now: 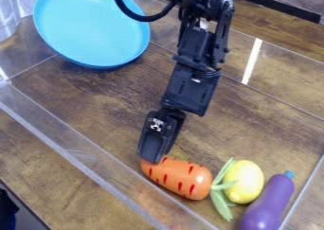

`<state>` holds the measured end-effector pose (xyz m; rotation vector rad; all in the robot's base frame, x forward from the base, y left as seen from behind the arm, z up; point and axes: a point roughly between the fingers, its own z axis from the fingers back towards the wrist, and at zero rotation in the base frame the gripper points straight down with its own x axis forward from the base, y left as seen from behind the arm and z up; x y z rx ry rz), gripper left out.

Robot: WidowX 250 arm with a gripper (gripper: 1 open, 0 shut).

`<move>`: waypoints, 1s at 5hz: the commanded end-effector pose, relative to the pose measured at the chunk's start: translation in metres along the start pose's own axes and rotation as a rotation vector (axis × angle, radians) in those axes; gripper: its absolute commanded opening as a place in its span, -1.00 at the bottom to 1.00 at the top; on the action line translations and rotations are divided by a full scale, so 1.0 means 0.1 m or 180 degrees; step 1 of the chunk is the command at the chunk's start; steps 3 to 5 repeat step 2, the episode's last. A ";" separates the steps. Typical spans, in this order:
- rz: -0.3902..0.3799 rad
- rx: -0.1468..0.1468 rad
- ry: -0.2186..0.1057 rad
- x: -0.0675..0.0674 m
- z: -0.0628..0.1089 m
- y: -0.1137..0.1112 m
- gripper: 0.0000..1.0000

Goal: Move the carrot to the right side

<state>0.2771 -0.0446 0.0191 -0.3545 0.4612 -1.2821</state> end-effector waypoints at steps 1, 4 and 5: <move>-0.0183 -0.0063 0.0126 0.06 -0.08 0.00 1.00; -0.0229 -0.0080 0.0176 0.04 -0.09 0.01 1.00; -0.0229 -0.0080 0.0176 0.04 -0.09 0.01 1.00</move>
